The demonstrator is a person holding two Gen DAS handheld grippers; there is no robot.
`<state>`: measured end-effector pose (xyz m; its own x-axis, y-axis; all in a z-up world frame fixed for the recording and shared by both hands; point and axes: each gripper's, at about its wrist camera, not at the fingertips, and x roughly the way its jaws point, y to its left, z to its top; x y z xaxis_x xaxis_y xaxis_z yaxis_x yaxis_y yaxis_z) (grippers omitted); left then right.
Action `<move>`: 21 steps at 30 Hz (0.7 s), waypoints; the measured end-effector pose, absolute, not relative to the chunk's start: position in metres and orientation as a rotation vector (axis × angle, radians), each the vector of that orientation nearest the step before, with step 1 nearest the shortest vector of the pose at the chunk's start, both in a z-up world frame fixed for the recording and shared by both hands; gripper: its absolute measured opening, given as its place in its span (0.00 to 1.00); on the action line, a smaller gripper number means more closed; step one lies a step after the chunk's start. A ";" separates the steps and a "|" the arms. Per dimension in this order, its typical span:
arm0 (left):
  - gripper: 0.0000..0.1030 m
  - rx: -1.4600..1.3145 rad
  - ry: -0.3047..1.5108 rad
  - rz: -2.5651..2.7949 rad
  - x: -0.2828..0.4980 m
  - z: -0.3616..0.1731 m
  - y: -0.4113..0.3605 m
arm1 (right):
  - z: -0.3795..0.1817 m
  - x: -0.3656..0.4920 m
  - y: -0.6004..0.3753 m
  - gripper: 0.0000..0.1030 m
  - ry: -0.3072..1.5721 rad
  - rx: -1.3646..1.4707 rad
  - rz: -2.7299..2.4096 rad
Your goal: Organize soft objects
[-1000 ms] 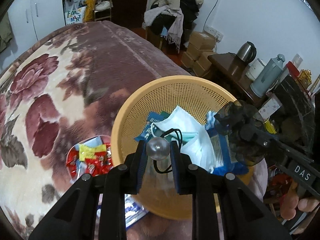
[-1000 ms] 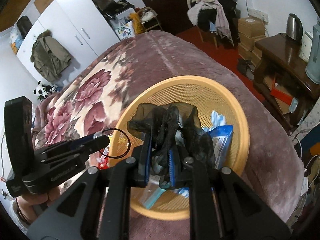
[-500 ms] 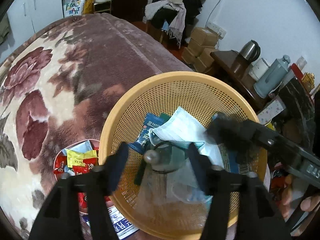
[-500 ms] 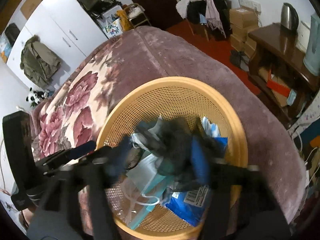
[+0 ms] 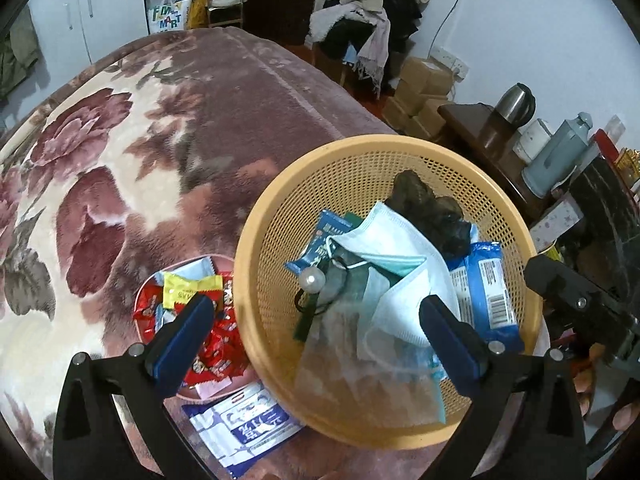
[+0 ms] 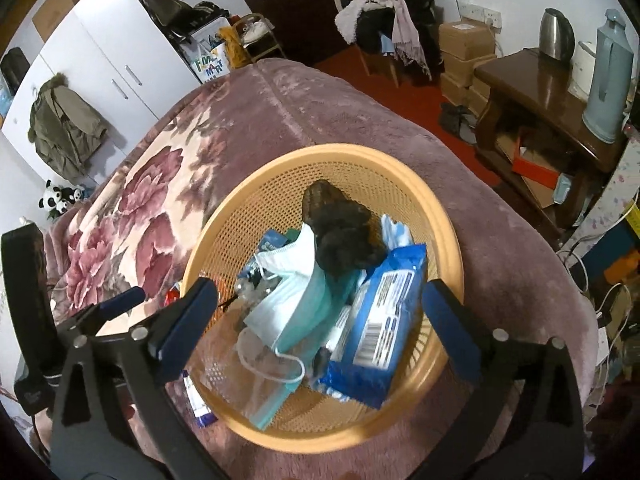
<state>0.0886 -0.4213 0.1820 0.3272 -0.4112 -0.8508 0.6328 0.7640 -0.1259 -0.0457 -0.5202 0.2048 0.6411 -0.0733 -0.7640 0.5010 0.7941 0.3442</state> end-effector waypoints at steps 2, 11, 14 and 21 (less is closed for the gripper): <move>1.00 0.247 1.031 -0.688 0.087 0.182 -0.418 | 0.205 -0.047 -0.517 1.00 0.821 0.566 -0.350; 1.00 0.248 1.030 -0.687 0.079 0.185 -0.410 | 0.203 -0.055 -0.508 1.00 0.840 0.563 -0.350; 1.00 0.248 1.031 -0.685 0.076 0.186 -0.410 | 0.203 -0.056 -0.507 1.00 0.837 0.562 -0.358; 1.00 0.251 1.026 -0.688 0.068 0.188 -0.409 | 0.204 -0.060 -0.505 1.00 0.834 0.561 -0.360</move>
